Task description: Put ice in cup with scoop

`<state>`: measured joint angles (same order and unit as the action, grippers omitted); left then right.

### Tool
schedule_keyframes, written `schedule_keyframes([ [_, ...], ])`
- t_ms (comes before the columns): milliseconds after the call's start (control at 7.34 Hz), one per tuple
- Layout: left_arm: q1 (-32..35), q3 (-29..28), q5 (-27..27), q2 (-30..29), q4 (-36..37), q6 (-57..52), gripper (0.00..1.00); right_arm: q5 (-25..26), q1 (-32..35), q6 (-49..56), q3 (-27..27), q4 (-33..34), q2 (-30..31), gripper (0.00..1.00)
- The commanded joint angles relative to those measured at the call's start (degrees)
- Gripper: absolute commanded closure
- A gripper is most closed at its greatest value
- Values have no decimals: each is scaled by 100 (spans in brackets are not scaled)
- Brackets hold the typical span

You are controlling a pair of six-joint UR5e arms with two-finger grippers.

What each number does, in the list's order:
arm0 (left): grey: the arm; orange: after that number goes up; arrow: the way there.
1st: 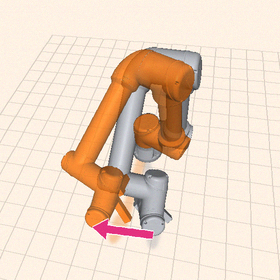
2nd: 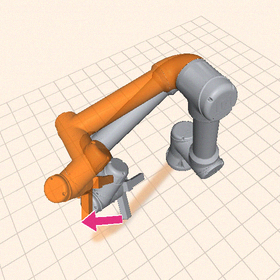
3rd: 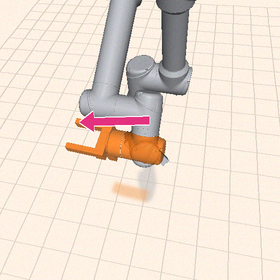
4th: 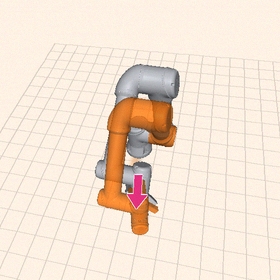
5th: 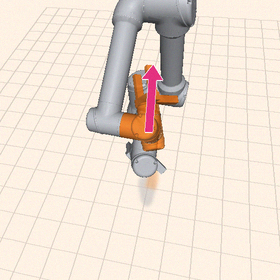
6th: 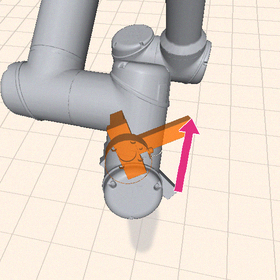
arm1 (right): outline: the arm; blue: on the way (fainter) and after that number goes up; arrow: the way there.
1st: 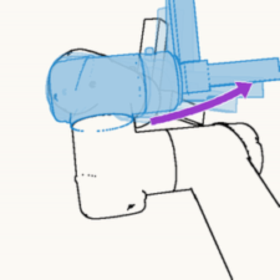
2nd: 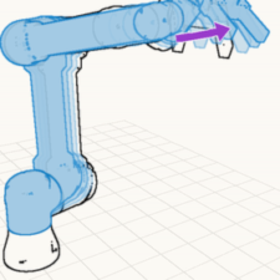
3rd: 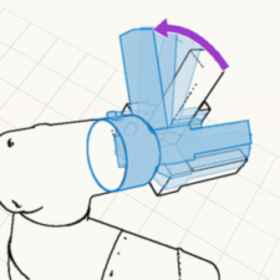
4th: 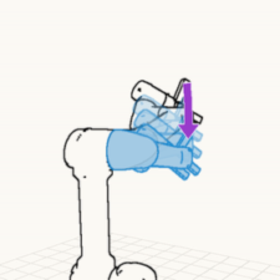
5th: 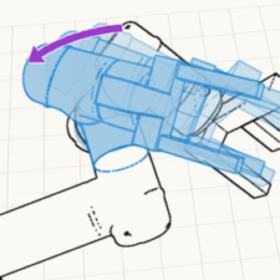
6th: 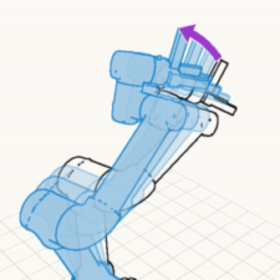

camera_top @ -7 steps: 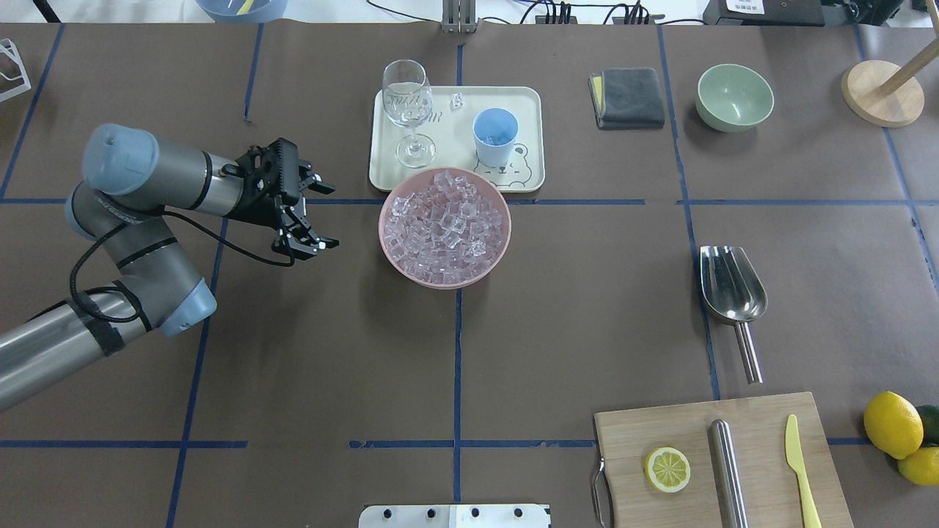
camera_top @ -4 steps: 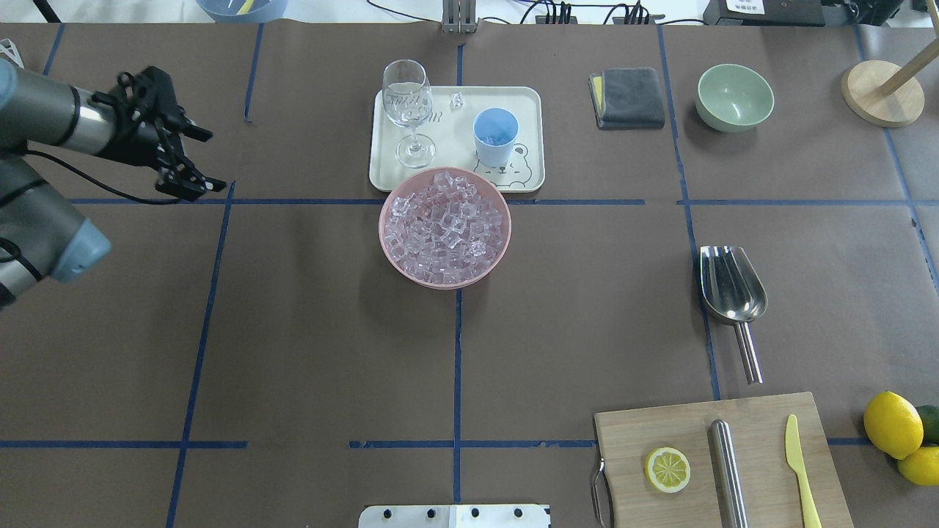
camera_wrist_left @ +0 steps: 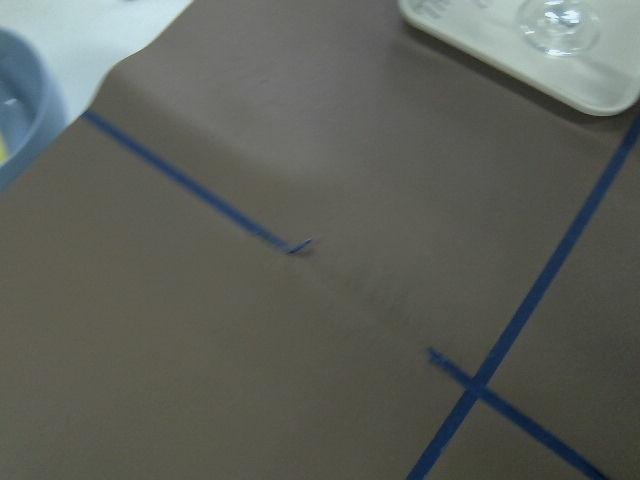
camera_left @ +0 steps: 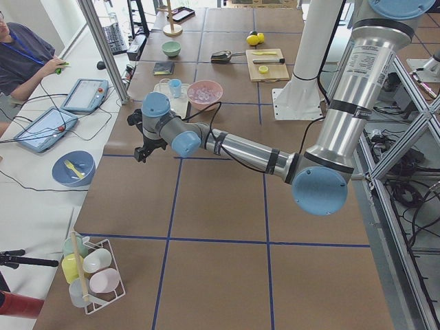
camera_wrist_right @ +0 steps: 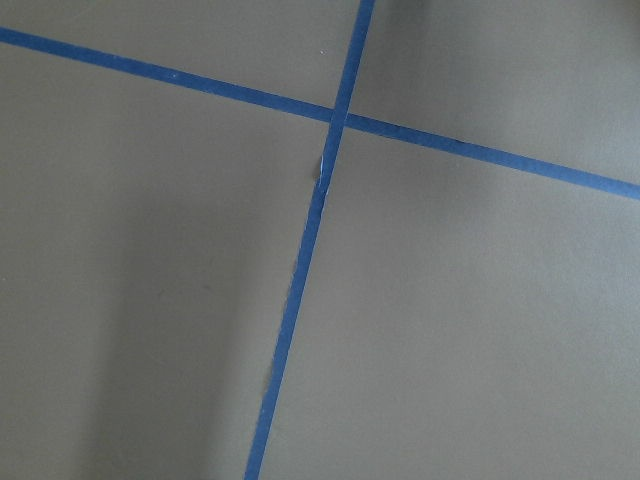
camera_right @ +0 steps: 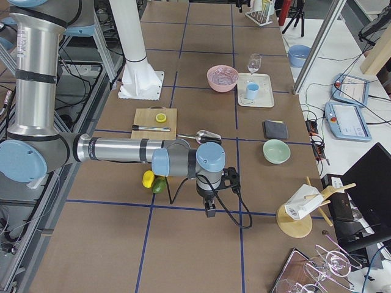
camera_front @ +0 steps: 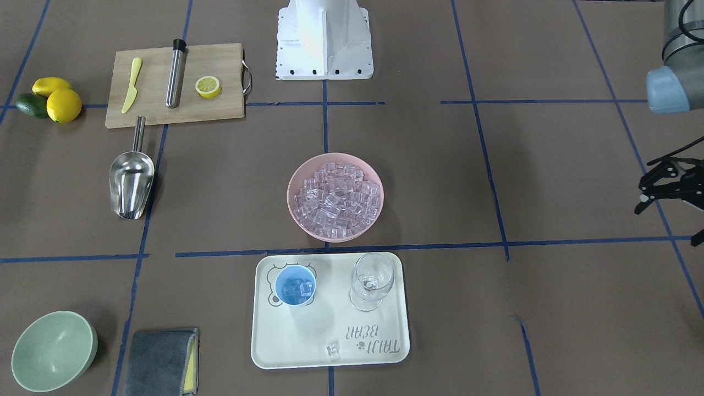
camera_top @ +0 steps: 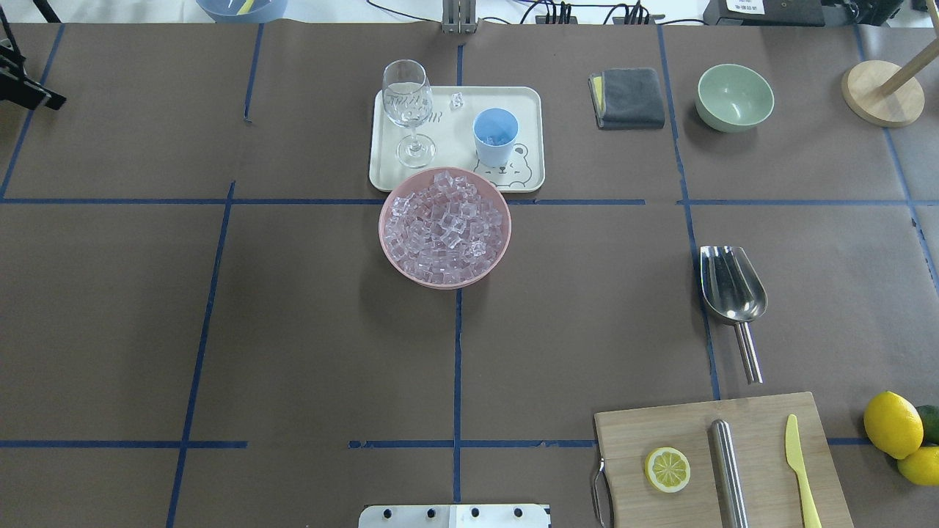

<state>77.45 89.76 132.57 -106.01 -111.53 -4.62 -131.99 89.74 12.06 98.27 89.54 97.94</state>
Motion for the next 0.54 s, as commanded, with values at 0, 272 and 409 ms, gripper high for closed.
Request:
schedule_keyframes([
  [0,777,-64,-12,125,1023,-31,0,6,0,7,-18,-7,6,0],
  [272,1086,-73,5,612,1817,83,0,6,0,7,-18,-7,50,0],
  [409,1219,-64,-12,756,1845,380,0,6,0,76,-18,-7,59,0],
])
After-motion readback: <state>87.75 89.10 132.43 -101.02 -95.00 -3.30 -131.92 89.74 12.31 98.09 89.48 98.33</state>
